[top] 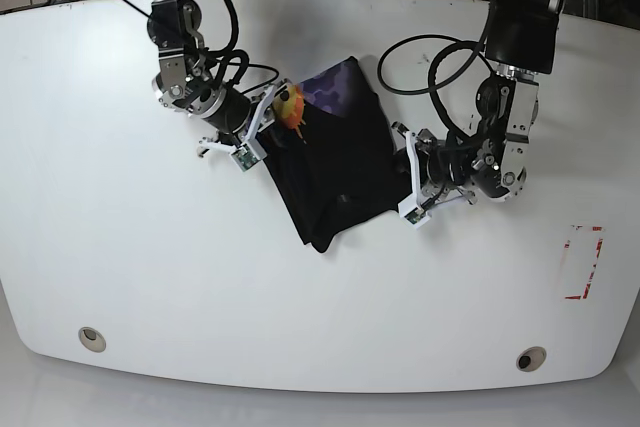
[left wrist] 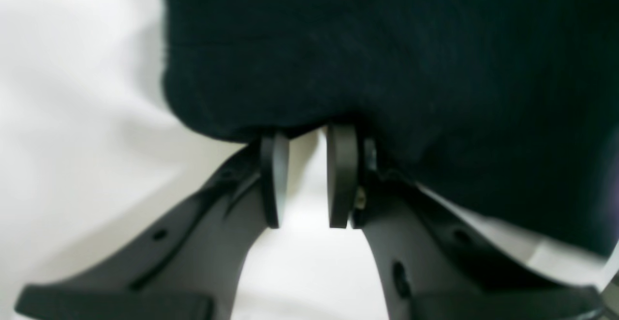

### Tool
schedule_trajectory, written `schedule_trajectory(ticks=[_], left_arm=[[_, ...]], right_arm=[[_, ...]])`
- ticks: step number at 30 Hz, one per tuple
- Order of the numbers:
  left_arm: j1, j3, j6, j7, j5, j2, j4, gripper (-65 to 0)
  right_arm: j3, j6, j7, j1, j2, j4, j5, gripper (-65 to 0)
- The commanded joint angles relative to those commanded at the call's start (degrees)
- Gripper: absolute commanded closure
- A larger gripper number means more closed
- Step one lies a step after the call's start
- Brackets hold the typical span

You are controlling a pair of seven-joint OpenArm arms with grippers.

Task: Layout the t-shirt on the table in an organized manner, then fold the t-shirt properly
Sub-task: 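Flip the bundle over with both grippers to show the sun print, then drag the folded shirt with the left gripper toward the table edge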

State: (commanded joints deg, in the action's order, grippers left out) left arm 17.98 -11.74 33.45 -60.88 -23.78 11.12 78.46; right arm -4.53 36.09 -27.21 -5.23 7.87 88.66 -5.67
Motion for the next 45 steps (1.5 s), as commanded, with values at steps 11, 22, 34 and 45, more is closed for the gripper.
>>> schedule_trajectory(ticks=[11,22,34,45], left_arm=[[3.16,0.09,0.0,0.7,0.09,2.02,-0.09,-11.5],[4.48,2.55,0.0,0.53,-0.35,3.08,8.26,-11.5],[-2.81,6.24,-0.44,0.79,0.09,-2.2,21.01,-11.5],[-13.98,-0.97,-4.22,12.57,11.69,-12.31,22.51,-11.5]], right_arm=[[-0.35,0.0,-7.21,-0.53,-5.27,5.71,0.0,-13.0],[1.41,0.0,-11.6,-0.26,-3.25,15.56,0.0,-13.0],[13.27,0.53,-11.69,1.41,0.53,18.46,0.0,-13.3],[20.84,0.53,-11.69,2.02,5.1,18.11,-0.44,-13.3]])
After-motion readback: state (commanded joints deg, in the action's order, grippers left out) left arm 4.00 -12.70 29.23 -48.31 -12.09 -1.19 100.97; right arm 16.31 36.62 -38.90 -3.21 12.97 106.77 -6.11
